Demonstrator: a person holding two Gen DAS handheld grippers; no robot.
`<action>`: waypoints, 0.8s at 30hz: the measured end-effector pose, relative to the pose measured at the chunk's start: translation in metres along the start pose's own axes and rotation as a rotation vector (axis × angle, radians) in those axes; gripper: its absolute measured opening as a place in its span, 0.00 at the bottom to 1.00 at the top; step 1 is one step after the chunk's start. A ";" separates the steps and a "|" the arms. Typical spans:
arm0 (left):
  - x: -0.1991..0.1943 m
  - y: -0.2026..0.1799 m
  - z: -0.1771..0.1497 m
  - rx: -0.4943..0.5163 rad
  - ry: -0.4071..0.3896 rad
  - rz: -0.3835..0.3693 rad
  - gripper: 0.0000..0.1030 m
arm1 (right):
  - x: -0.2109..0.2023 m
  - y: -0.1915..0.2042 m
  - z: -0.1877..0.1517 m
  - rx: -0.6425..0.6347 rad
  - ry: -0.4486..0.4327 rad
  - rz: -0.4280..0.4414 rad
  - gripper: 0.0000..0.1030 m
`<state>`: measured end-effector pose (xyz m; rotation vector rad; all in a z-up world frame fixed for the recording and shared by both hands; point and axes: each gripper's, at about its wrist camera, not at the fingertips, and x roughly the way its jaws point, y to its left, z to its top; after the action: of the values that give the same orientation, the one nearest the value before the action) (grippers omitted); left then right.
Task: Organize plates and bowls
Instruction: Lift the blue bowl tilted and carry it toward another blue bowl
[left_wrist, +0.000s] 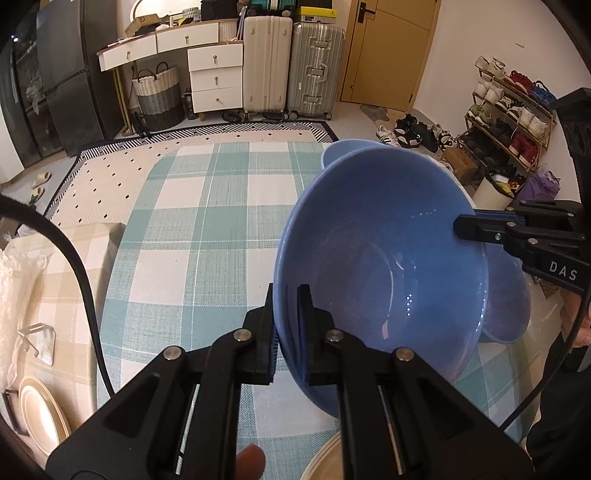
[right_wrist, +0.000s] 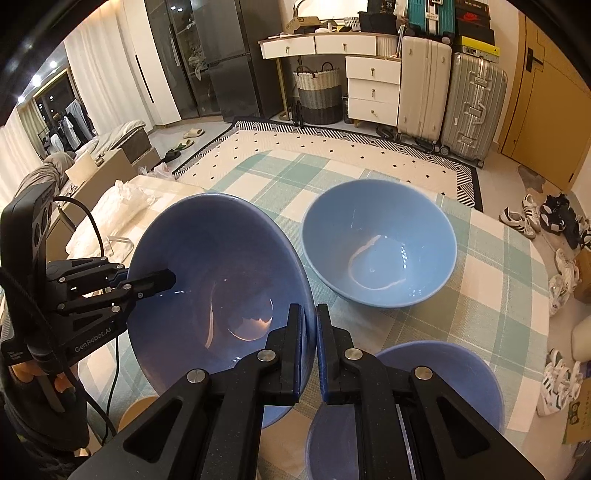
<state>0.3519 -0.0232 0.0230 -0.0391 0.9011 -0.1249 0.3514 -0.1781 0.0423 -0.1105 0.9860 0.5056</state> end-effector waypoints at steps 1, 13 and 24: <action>-0.003 -0.002 0.000 0.001 -0.004 0.000 0.06 | -0.004 0.000 0.000 0.001 -0.006 0.000 0.07; -0.036 -0.040 0.007 0.053 -0.052 -0.016 0.06 | -0.054 -0.008 -0.014 0.030 -0.065 -0.009 0.07; -0.058 -0.088 0.015 0.104 -0.080 -0.047 0.06 | -0.098 -0.023 -0.028 0.062 -0.116 -0.065 0.07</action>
<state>0.3199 -0.1036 0.0856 0.0312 0.8130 -0.2126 0.2965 -0.2423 0.1037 -0.0573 0.8810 0.4168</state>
